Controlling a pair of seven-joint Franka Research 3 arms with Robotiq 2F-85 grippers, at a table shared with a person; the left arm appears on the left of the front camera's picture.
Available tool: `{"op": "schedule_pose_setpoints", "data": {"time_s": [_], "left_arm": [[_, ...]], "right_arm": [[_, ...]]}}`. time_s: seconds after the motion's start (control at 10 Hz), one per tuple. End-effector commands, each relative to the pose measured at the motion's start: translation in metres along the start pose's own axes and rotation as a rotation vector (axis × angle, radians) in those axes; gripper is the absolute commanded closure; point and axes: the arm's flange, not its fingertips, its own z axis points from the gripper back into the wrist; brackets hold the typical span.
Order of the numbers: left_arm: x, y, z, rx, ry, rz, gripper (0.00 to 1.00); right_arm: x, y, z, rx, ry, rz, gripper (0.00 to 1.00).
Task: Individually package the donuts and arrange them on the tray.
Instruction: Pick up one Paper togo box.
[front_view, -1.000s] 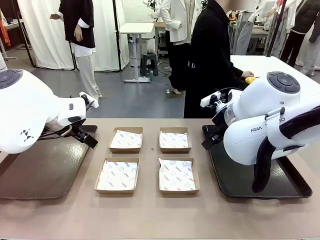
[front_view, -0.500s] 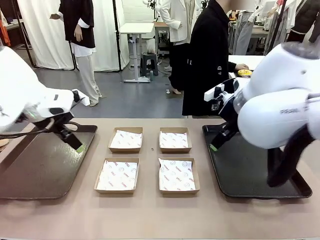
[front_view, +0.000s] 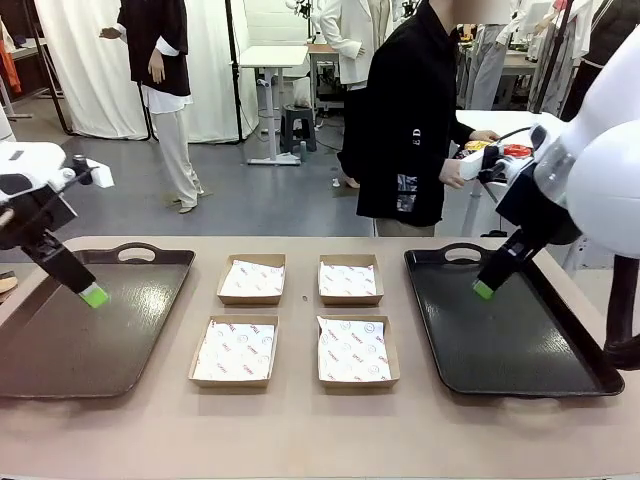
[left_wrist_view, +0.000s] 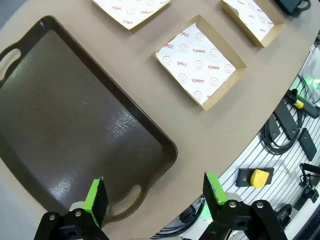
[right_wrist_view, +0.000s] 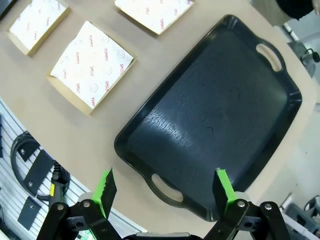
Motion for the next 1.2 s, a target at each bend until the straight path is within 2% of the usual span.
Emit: {"op": "schedule_pose_setpoints", "data": {"time_s": [0.0,0.3,0.5,0.6,0.7,0.8,1.1], "left_arm": [[0.012,-0.003,-0.019,0.0,0.009,-0.026,0.0],[0.006,-0.003,-0.011,0.006,0.02,-0.012,0.0],[-0.001,0.026,-0.017,-0.416,-0.138,0.193,0.0],[-0.012,0.035,-0.014,-0.625,-0.223,0.282,0.0],[-0.028,0.043,-0.005,-0.784,-0.315,0.322,0.0],[-0.041,0.053,0.003,-0.852,-0.349,0.403,0.0],[-0.089,0.094,0.018,-0.943,-0.511,0.569,0.0]], "right_arm": [[0.011,0.006,-0.015,0.018,-0.008,0.005,0.0],[0.004,0.003,-0.007,0.004,0.006,0.009,0.0],[-0.02,-0.009,-0.022,0.663,-0.213,-0.163,0.0],[-0.04,-0.016,-0.027,0.879,-0.312,-0.244,0.0],[-0.06,-0.027,-0.027,0.993,-0.405,-0.313,0.0],[-0.078,-0.039,-0.026,1.035,-0.451,-0.38,0.0],[-0.131,-0.071,-0.036,1.136,-0.479,-0.605,0.0]]}}
